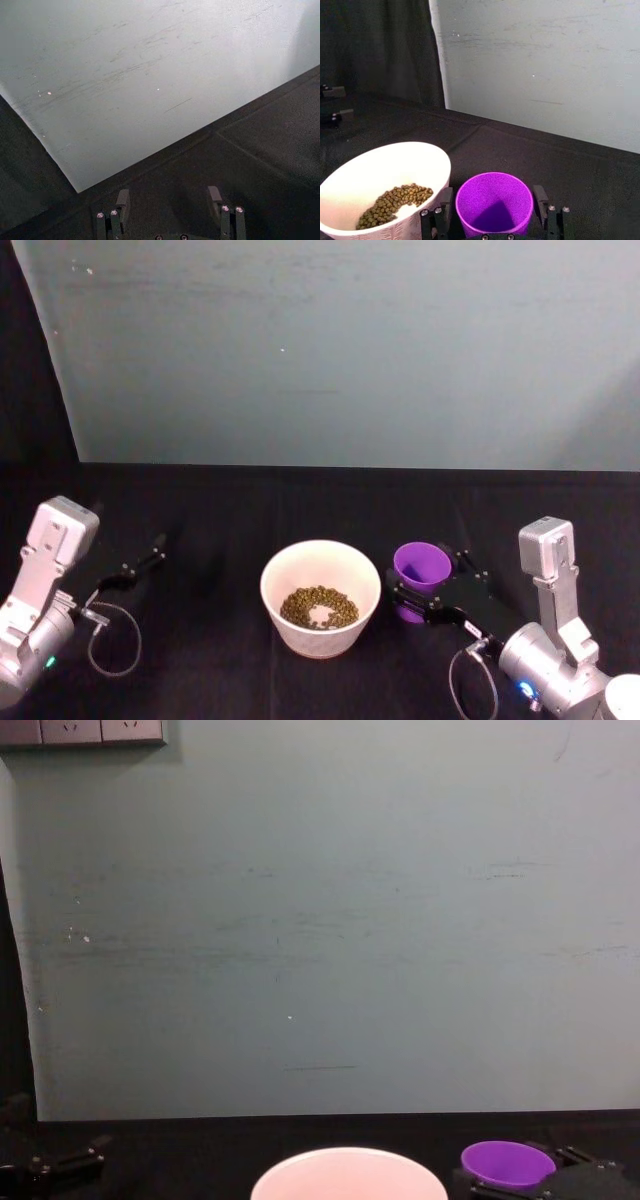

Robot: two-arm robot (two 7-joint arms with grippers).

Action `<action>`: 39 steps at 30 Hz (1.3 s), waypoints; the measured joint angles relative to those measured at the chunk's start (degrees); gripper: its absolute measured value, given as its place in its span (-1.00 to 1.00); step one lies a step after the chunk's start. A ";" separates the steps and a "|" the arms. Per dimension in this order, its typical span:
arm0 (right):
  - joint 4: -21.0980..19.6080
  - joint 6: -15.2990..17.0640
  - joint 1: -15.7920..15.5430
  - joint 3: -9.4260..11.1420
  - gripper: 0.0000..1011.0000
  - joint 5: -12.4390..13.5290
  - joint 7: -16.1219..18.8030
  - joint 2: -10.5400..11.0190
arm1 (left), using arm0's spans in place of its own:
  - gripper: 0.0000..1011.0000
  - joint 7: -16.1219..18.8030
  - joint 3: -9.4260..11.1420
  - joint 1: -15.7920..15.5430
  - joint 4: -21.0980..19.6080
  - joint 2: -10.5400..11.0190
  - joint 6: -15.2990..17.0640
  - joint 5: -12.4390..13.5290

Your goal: Pick up the cup and pour the mung beans from the cup into the bowl.

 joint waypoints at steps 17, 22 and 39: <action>-6.93 1.85 -2.29 0.99 0.98 0.84 -1.40 1.12 | 1.00 0.00 0.00 0.00 0.00 0.00 0.00 0.00; -12.43 4.15 -4.38 2.38 0.98 1.23 -4.30 1.42 | 1.00 0.00 0.00 0.00 0.00 0.00 0.00 0.00; -19.17 4.76 -10.69 9.03 0.98 -7.30 -22.41 -3.69 | 1.00 0.00 0.00 0.00 0.00 0.00 0.00 0.00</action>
